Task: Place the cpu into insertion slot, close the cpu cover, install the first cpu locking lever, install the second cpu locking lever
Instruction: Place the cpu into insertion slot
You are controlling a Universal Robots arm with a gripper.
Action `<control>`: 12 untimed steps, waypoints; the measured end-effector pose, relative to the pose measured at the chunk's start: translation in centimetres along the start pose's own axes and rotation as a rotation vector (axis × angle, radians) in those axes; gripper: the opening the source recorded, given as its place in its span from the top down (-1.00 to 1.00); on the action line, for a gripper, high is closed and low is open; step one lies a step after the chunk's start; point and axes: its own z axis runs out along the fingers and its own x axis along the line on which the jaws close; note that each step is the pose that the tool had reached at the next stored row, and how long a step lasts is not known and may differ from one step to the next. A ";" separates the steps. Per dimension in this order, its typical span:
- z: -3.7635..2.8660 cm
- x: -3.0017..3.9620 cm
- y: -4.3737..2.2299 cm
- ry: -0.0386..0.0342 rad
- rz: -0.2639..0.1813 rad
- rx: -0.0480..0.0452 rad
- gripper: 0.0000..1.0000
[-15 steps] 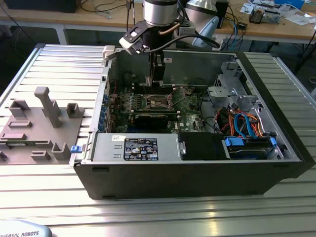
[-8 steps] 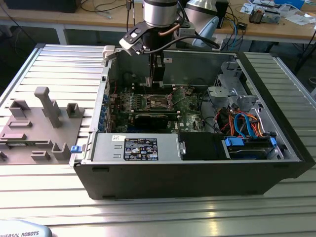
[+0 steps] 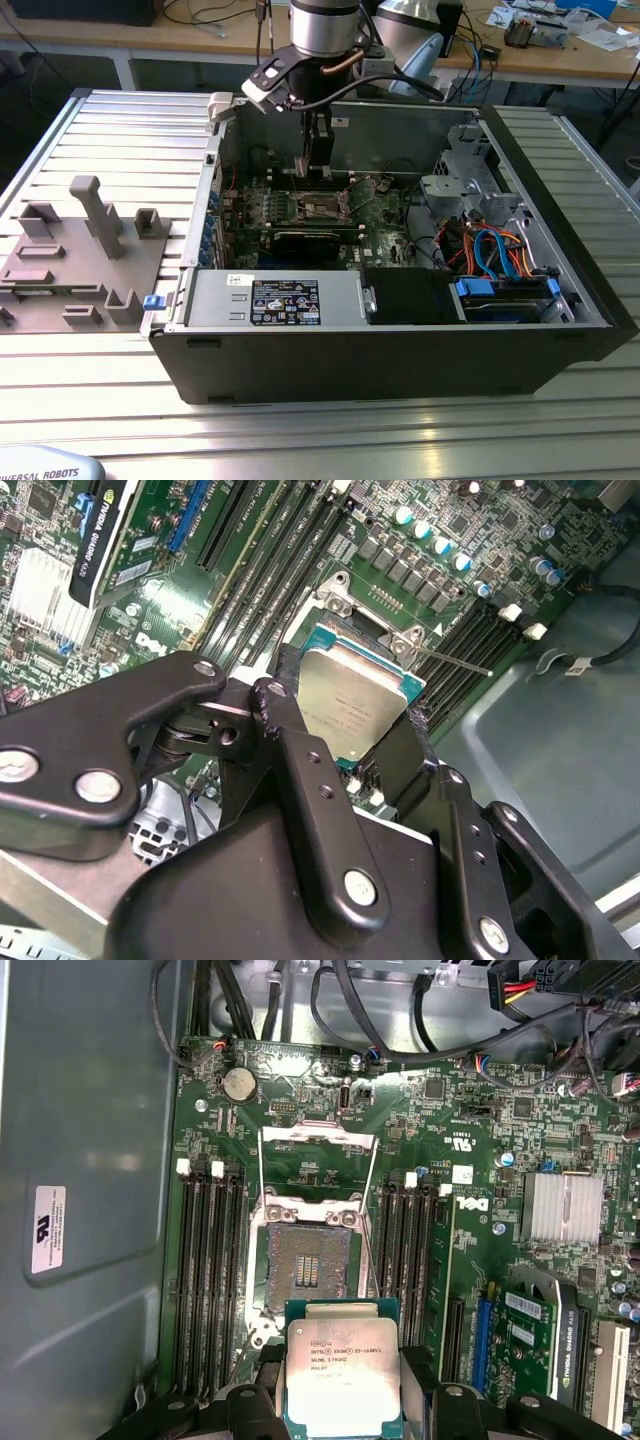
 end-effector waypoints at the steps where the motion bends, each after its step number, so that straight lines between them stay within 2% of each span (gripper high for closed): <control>1: 0.08 0.00 0.00 -0.0001 0.000 0.0000 -0.08; 12: 0.33 0.01 0.00 0.0000 0.000 0.0000 -0.08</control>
